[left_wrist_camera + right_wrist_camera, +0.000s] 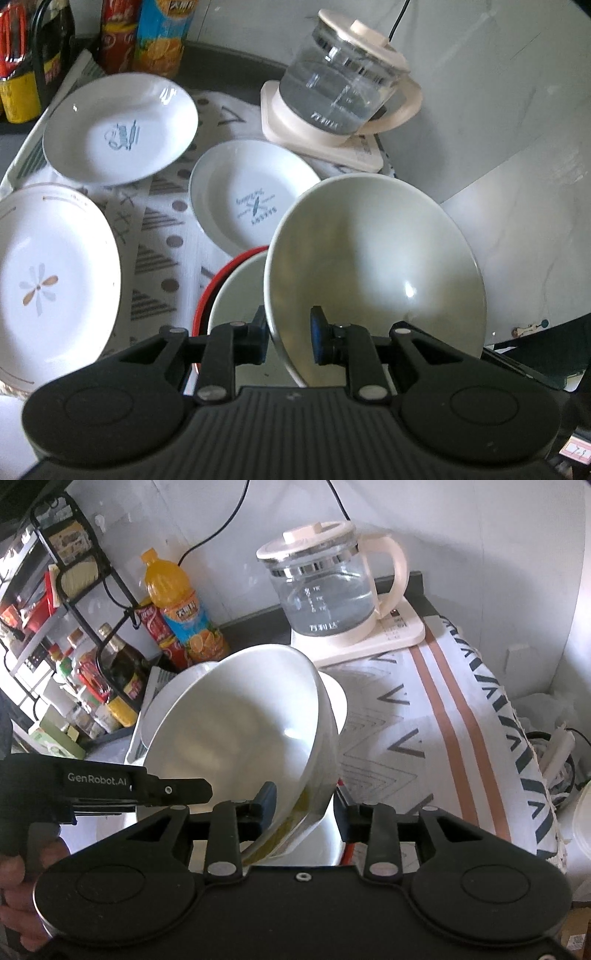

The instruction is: Organize plates and bowls

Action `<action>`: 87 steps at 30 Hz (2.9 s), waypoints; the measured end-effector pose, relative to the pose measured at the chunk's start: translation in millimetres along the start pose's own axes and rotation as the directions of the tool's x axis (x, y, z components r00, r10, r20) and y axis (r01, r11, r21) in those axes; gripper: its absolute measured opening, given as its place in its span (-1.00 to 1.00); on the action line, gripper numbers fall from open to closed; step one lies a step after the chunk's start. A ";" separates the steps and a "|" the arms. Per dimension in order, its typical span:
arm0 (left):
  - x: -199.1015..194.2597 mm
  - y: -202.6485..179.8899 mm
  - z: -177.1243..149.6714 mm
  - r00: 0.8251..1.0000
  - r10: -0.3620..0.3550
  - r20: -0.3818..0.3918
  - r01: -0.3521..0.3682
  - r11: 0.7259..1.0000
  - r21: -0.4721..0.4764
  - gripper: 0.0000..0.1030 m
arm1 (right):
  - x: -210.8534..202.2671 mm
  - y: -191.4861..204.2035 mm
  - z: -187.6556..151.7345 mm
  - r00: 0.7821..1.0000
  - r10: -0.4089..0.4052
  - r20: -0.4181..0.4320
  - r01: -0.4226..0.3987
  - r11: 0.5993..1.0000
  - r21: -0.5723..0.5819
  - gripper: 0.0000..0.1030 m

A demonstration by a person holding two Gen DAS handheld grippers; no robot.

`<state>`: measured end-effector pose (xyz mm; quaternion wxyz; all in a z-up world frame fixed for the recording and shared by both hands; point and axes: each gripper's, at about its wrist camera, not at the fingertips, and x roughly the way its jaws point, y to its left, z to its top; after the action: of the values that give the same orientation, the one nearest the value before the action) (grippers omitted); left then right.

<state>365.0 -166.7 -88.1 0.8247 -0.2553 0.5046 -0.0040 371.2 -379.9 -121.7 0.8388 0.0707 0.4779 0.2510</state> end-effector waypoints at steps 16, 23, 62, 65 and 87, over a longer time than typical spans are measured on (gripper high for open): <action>14.3 19.4 -10.9 0.997 0.032 -0.073 -0.037 0.997 -0.066 -0.62 | 15.6 7.4 -14.7 0.996 0.003 -0.090 -0.005 1.000 -0.029 -0.06; 17.0 23.0 -11.5 0.995 0.056 -0.081 -0.061 0.996 -0.061 -0.62 | 17.8 4.8 -13.6 0.996 0.011 -0.087 -0.013 0.999 -0.029 -0.03; -55.0 82.3 2.7 0.957 0.288 0.039 -0.274 0.938 -0.210 0.63 | 25.3 63.4 18.6 0.986 0.153 -0.072 -0.162 0.977 -0.140 0.64; -55.1 98.2 3.7 0.957 0.288 0.030 -0.274 0.934 -0.230 0.64 | 32.7 75.9 20.5 0.983 0.163 -0.088 -0.176 0.972 -0.158 0.70; -74.0 199.6 56.6 0.959 0.283 -0.001 -0.276 0.936 -0.220 0.70 | 84.5 172.6 37.1 0.991 0.086 -0.100 -0.098 0.988 -0.120 1.00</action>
<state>325.8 50.1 -91.1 0.7917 -0.2697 0.5203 0.1724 376.5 -184.9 -104.7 0.8056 0.0279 0.4966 0.3219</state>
